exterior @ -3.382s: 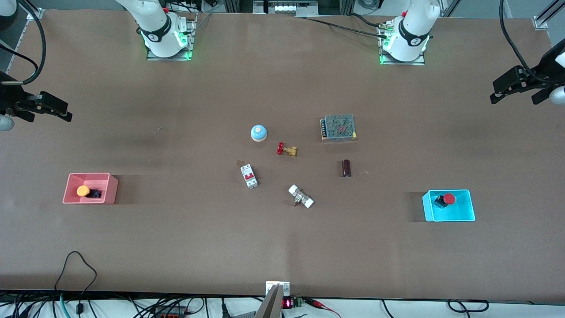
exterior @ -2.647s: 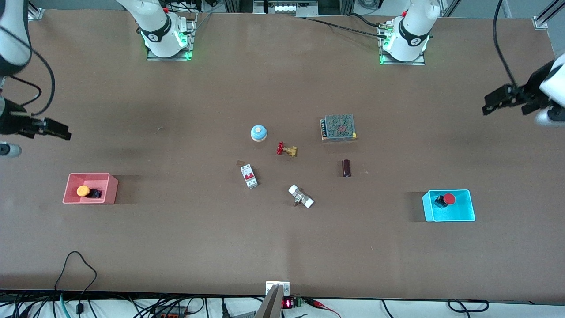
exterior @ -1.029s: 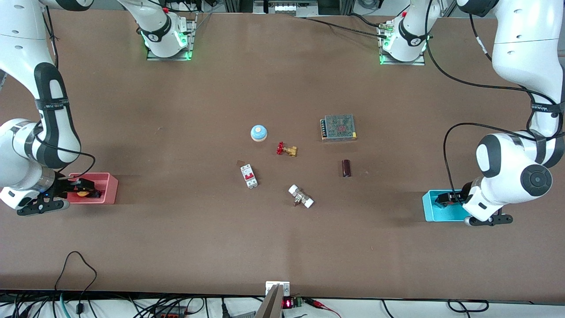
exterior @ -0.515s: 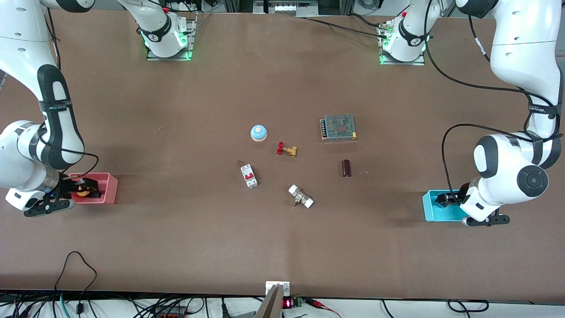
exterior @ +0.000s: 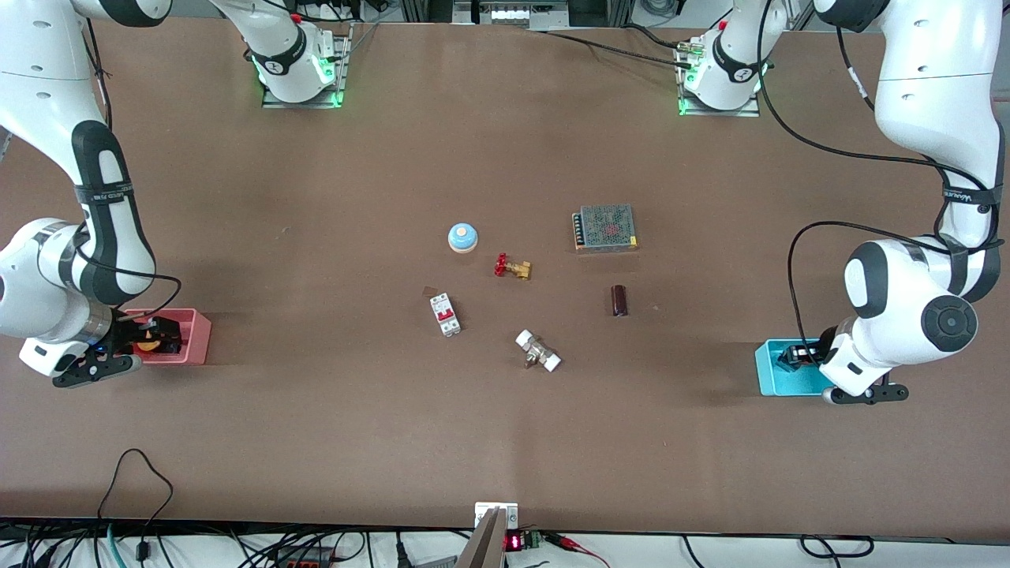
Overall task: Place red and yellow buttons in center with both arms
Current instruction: 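Close the right gripper on the yellow button while the left gripper grips the red button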
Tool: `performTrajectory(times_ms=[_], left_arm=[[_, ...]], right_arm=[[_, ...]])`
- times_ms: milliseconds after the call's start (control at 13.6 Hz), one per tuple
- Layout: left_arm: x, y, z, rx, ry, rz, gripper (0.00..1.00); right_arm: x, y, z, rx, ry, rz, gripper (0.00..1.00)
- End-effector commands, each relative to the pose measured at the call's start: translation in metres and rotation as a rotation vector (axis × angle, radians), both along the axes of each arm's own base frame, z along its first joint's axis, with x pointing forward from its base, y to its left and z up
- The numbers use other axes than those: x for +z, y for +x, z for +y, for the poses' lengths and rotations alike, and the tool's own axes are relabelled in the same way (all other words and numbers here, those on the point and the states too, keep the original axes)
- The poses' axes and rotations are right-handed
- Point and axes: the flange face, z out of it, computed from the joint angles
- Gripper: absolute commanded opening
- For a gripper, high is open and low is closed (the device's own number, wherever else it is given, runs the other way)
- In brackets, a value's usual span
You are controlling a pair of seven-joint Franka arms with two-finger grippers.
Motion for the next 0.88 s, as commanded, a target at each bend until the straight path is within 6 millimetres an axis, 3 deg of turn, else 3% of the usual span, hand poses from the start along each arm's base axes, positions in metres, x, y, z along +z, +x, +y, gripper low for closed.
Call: performTrajectory(times_ms=[0,147,441,662,809], left_arm=[[0.020,0.008,0.002,-0.002,-0.002,-0.031,0.20],[0.051,0.013,-0.001,-0.007,0.001,-0.073,0.19],[0.101,0.019,-0.012,-0.015,-0.005,-0.035,0.19],[0.121,0.018,-0.045,0.004,-0.016,-0.017,0.19],[0.121,0.015,-0.071,0.028,-0.015,0.008,0.19]], right_arm=[[-0.006,0.001,-0.002,0.009,0.021,0.005,1.00],[-0.006,0.001,-0.002,-0.005,0.023,0.006,0.99],[-0.011,0.000,-0.004,-0.012,0.022,0.012,0.80],[-0.011,0.000,-0.004,-0.012,0.021,0.011,0.49],[-0.009,0.001,-0.004,-0.005,0.020,0.008,0.27]])
